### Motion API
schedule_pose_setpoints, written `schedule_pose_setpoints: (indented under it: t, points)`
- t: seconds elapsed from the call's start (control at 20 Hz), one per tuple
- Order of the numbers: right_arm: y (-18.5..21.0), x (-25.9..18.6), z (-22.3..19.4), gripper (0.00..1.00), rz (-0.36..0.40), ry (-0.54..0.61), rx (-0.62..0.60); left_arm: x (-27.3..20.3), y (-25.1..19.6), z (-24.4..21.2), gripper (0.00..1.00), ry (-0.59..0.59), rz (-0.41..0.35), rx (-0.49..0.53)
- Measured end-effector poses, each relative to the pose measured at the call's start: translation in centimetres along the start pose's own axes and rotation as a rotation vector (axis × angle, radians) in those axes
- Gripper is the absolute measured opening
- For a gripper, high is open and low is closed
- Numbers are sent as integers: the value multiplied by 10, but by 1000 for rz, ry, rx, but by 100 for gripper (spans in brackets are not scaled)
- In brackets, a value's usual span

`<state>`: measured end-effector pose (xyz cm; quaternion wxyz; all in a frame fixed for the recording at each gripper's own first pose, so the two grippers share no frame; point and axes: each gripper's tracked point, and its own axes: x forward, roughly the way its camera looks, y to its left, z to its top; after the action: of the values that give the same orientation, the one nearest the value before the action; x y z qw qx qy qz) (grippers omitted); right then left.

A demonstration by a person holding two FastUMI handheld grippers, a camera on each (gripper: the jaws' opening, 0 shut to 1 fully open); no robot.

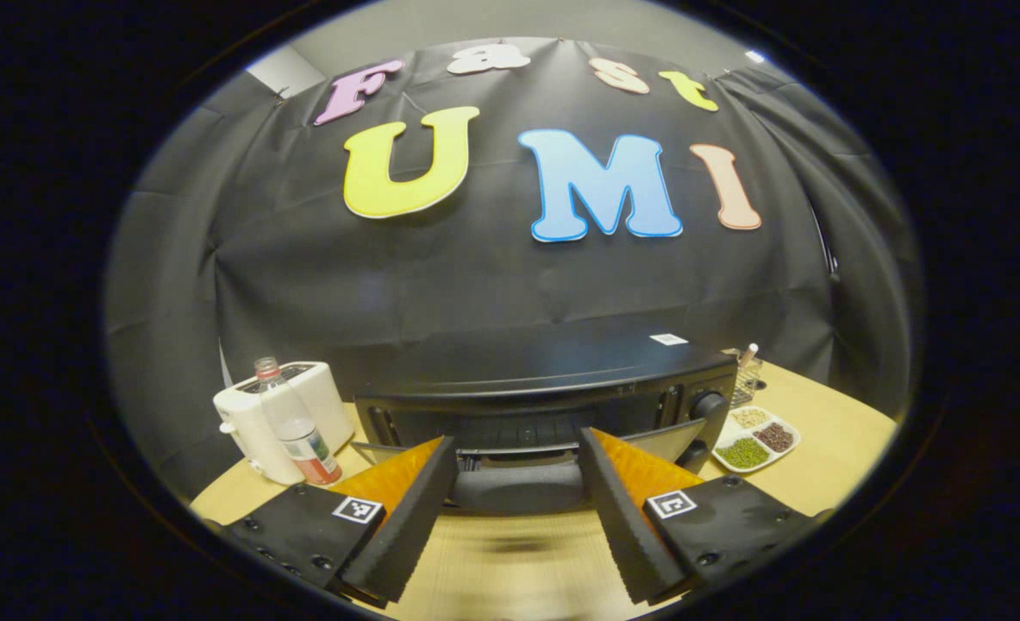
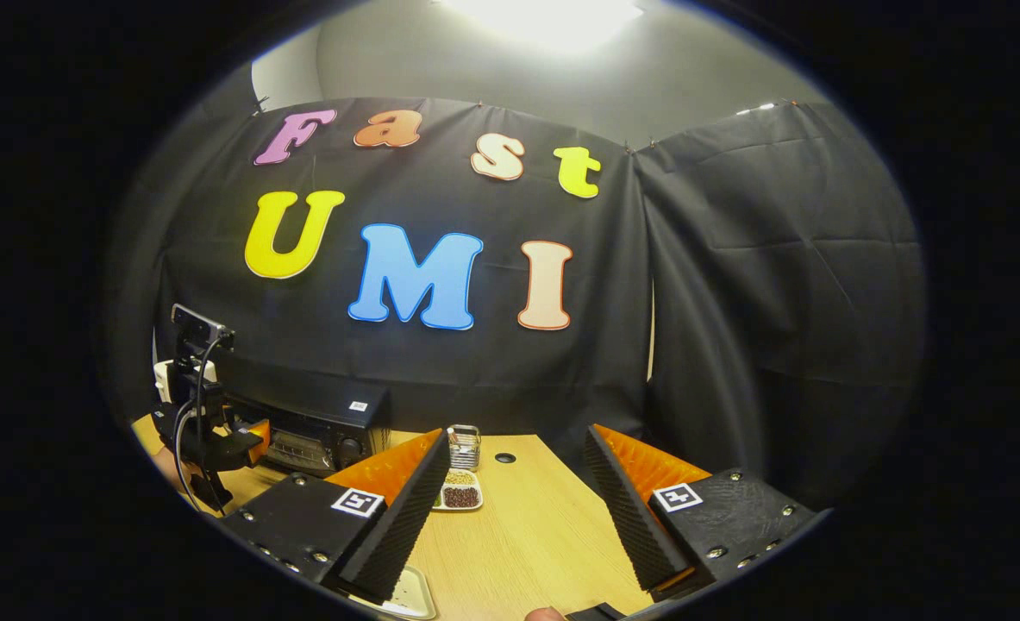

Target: Open the electric oven with the left hand, put the food in, and close the electric oven.

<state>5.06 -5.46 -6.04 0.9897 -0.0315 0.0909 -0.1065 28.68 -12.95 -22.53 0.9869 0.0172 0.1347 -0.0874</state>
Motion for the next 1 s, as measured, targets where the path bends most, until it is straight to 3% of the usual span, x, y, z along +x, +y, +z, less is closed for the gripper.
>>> schedule_pose_setpoints:
  t: [0.55, 0.65, 0.7, 0.75, 0.8, 0.95, 1.0]
  points:
    - [0, -4, -5, 98, 65, 4, 10, -44, -9, -63, 96, 138, 4, 12]
    - [-2, -5, -8, 98, 72, 10, 1, -50, -11, -77, 100, 163, 4, 9]
    - [-3, -6, -9, 98, 75, 15, 0, -52, -13, -83, 96, 176, 2, 8]
    - [-4, -8, -11, 98, 76, 20, 0, -52, -14, -88, 100, 191, 2, 7]
    - [-5, -9, -12, 98, 77, 24, 1, -53, -14, -94, 96, 210, 6, 4]
    - [-5, -14, -20, 98, 92, 51, -5, -56, -19, -115, 100, 243, 10, 4]
    - [-6, -15, -22, 98, 99, 61, -9, -61, -21, -122, 96, 253, 9, 1]
